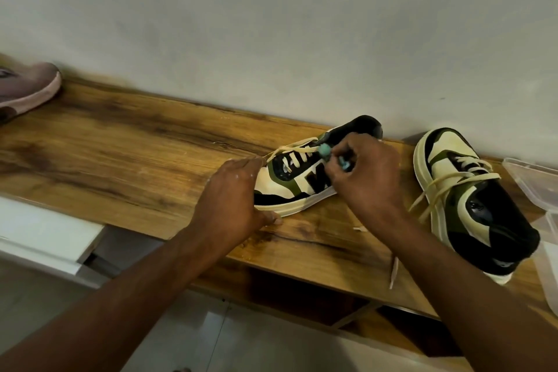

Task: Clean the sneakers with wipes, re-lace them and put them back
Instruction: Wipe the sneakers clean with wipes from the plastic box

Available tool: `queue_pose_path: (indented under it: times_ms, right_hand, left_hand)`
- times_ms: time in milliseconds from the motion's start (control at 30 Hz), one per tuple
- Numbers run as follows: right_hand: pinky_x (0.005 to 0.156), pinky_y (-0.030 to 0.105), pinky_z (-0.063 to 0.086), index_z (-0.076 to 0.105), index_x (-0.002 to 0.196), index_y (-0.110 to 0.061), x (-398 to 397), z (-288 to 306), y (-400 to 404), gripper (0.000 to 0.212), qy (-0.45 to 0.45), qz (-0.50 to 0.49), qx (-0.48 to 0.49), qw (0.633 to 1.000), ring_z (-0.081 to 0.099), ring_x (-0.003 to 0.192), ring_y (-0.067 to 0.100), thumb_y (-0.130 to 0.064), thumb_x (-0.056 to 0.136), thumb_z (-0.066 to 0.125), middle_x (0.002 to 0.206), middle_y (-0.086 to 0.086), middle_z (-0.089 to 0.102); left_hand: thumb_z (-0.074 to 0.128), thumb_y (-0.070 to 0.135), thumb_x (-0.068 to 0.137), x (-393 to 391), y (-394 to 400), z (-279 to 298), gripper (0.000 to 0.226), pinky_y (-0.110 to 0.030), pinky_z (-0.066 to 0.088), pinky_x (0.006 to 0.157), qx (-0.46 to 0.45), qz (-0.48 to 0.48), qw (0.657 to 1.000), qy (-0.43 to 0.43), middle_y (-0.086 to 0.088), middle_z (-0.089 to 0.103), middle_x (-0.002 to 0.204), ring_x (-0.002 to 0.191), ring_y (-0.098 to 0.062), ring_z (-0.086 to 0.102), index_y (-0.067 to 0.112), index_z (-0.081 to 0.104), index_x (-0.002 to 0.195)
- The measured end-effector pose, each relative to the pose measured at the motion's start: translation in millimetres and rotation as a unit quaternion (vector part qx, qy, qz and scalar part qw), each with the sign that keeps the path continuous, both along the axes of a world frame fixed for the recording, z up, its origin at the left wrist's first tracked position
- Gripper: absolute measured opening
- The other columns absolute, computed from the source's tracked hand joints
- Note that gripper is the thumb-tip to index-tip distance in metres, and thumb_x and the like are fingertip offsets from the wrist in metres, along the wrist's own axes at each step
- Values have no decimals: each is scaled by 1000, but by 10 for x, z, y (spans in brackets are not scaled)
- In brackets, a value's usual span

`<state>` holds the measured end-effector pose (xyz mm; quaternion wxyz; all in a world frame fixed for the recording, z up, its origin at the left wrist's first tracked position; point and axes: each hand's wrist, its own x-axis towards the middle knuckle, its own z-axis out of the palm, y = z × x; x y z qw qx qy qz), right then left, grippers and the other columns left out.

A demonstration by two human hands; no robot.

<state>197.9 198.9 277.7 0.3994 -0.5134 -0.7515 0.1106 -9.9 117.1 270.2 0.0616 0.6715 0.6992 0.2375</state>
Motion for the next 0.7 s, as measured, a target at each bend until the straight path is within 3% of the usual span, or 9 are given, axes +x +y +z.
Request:
queue_pose_path:
  times_ms: [133, 233, 333, 533, 700]
  right_hand:
    - [68, 31, 60, 75, 91, -18, 100, 42, 66, 8, 36, -68, 12, 997, 66, 76, 7, -14, 85, 78, 86, -7, 72]
    - [71, 22, 58, 76, 96, -18, -119, -35, -104, 11, 27, -3, -10, 1000, 64, 81, 5, -12, 87, 79, 93, -6, 71]
    - [74, 23, 57, 78, 101, -15, -244, -65, -188, 15, -19, 57, -2, 998, 62, 85, 7, -10, 87, 79, 98, -3, 71]
    - [73, 24, 50, 81, 101, -13, 78, 156, 57, 14, -4, -60, 22, 998, 67, 81, 14, -12, 88, 77, 96, 3, 75]
    - [78, 19, 54, 80, 106, -15, -206, 11, -185, 18, 4, 11, -21, 1000, 64, 86, 7, -11, 89, 78, 102, -1, 74]
  left_hand:
    - [101, 46, 53, 6, 3, 1, 99, -29, 37, 93, -1, -1, 1000, 2, 1, 67, 135, 125, -20, 56, 19, 61, 140]
    - [101, 46, 54, 0, 8, -1, 98, -29, 36, 92, -1, -2, 1000, 3, 3, 67, 135, 125, -20, 56, 21, 61, 139]
    - [101, 47, 54, -18, 6, -1, 99, -29, 34, 90, -1, -2, 1000, 4, 4, 67, 135, 126, -19, 56, 23, 61, 141]
    - [102, 46, 52, -46, 3, -11, 97, -34, 42, 94, -1, -8, 1000, 2, 4, 68, 131, 124, -20, 57, 21, 63, 137]
    - [101, 48, 51, -63, 17, -19, 100, -38, 46, 97, -7, -9, 1000, 4, 4, 68, 131, 122, -20, 57, 24, 60, 139]
